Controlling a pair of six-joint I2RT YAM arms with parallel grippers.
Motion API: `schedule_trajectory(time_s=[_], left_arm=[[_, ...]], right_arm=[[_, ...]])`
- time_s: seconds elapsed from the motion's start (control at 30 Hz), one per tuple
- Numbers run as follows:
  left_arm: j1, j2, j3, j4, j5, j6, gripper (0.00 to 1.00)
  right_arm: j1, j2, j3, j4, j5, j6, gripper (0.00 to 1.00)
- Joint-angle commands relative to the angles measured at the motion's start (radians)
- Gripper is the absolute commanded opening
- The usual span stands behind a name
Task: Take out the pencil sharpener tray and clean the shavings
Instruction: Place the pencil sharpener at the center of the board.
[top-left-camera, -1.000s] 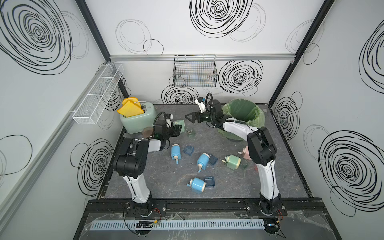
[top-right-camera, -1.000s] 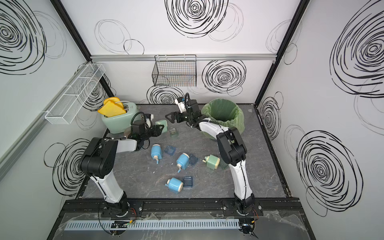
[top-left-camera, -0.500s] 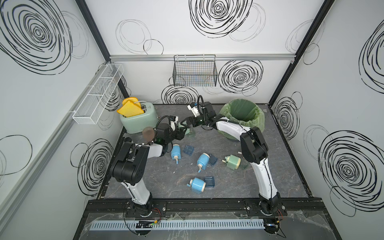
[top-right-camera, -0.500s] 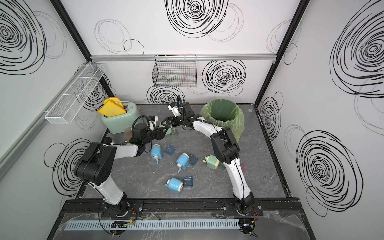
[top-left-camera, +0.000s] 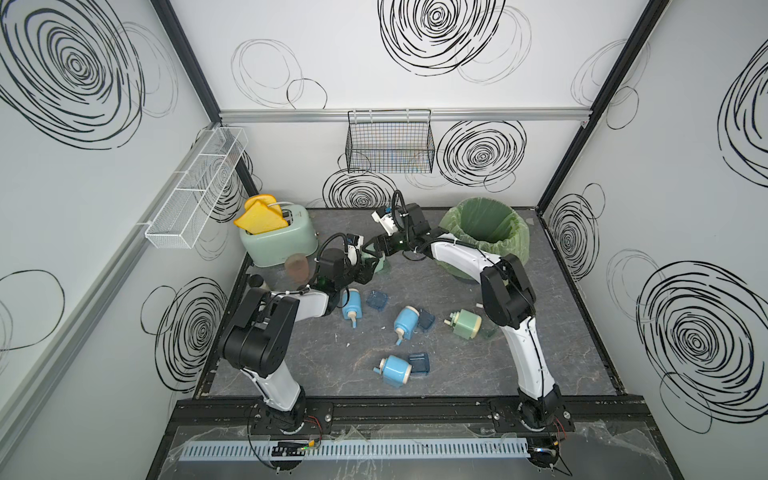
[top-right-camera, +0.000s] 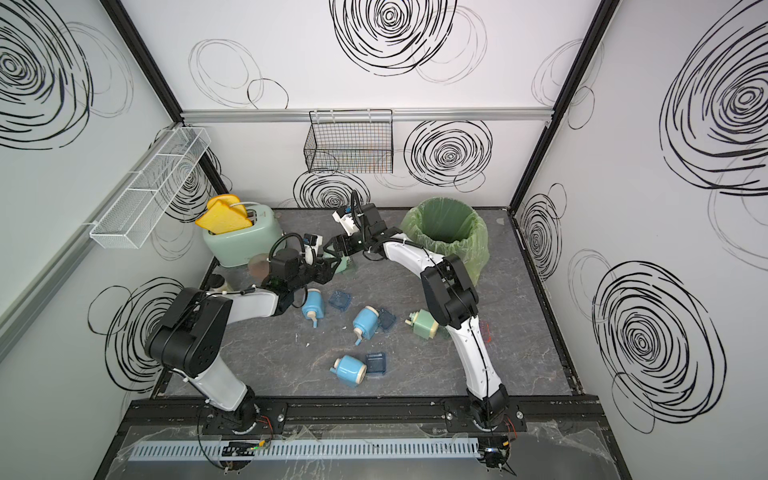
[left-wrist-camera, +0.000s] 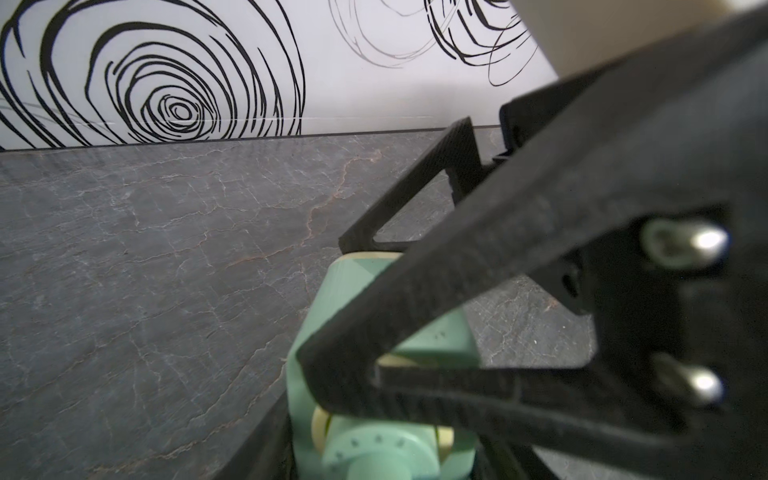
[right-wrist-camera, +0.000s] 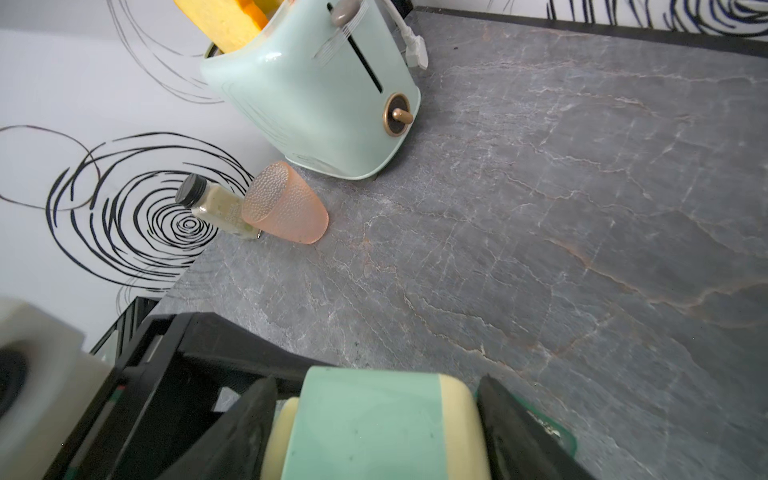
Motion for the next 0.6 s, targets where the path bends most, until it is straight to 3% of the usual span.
schedule_trajectory(time_s=[0.0, 0.1, 0.13, 0.2, 0.3, 0.57], left_arm=[[-0.015, -0.054, 0.01, 0.121, -0.014, 0.039, 0.25], [-0.026, -0.059, 0.01, 0.115, -0.042, 0.052, 0.25], [-0.028, -0.06, 0.01, 0.11, -0.052, 0.056, 0.25], [-0.034, -0.066, 0.004, 0.113, -0.075, 0.063, 0.25], [-0.04, -0.075, -0.007, 0.121, -0.106, 0.065, 0.25], [-0.06, -0.1, -0.022, 0.137, -0.138, 0.073, 0.25]], right_arm=[[0.006, -0.012, -0.009, -0.07, -0.04, -0.023, 0.66], [0.006, -0.018, -0.001, -0.117, -0.051, -0.042, 0.65], [0.004, -0.02, 0.004, -0.138, -0.045, -0.051, 0.68], [0.0, -0.032, 0.002, -0.179, -0.02, -0.076, 0.82], [-0.012, -0.052, -0.023, -0.204, 0.005, -0.101, 0.87], [-0.038, -0.03, 0.01, -0.294, -0.077, -0.165, 0.82]])
